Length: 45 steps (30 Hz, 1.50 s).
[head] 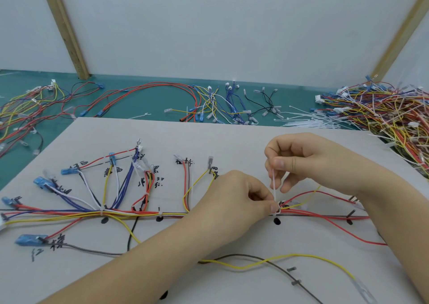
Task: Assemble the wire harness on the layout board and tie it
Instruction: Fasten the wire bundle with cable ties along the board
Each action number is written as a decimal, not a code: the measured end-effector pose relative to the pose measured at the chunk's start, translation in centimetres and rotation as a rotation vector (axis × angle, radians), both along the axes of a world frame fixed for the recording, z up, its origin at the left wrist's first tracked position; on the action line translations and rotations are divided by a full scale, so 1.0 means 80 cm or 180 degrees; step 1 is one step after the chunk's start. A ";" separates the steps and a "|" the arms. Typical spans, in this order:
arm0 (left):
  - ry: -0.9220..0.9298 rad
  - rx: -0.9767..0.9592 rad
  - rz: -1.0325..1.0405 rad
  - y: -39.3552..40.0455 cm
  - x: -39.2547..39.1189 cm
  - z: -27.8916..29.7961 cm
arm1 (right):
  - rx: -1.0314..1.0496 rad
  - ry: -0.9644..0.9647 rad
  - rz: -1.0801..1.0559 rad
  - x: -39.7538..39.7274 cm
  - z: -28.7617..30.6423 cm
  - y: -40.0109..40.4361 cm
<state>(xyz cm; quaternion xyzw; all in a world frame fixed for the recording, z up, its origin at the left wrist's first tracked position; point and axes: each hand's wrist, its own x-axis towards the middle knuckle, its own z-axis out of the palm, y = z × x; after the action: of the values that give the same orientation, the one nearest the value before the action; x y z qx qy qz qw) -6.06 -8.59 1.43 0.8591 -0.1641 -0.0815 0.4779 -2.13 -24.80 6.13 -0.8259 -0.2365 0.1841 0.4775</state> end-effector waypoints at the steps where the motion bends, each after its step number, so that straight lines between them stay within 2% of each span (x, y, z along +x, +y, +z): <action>1: -0.0023 0.0025 -0.0008 0.000 0.000 0.000 | 0.0011 -0.0007 -0.0005 0.000 0.000 0.000; 11: -0.0599 0.0479 -0.0106 -0.006 -0.004 -0.003 | 0.0206 -0.0209 -0.0303 0.000 -0.004 0.006; 14: -0.0692 0.0540 -0.0133 -0.007 -0.002 -0.002 | 0.0255 0.0004 -0.0298 0.002 -0.001 0.002; 18: -0.0719 0.0377 -0.0075 -0.006 -0.006 -0.006 | 0.0316 0.0427 -0.0020 0.004 0.009 -0.013; 26: -0.0853 0.0607 0.0036 -0.010 -0.011 -0.004 | -0.0069 0.0785 0.0577 0.005 0.003 -0.018; 32: -0.0985 0.1062 0.0055 -0.012 -0.015 -0.005 | -0.0134 0.0453 0.0486 0.007 -0.003 -0.014; 38: -0.1146 0.1140 0.0064 -0.010 -0.018 -0.009 | -0.0228 0.0485 0.0673 0.002 0.003 -0.013; 45: -0.0951 0.0891 0.0183 -0.009 -0.012 -0.007 | -0.0217 0.0264 0.0101 -0.002 -0.004 0.004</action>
<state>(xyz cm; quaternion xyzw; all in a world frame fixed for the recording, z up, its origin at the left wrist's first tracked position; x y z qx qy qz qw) -7.04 -9.32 0.90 0.9240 -0.1955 0.0384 0.3263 -2.27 -24.45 5.82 -0.8295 -0.2232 0.2336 0.4555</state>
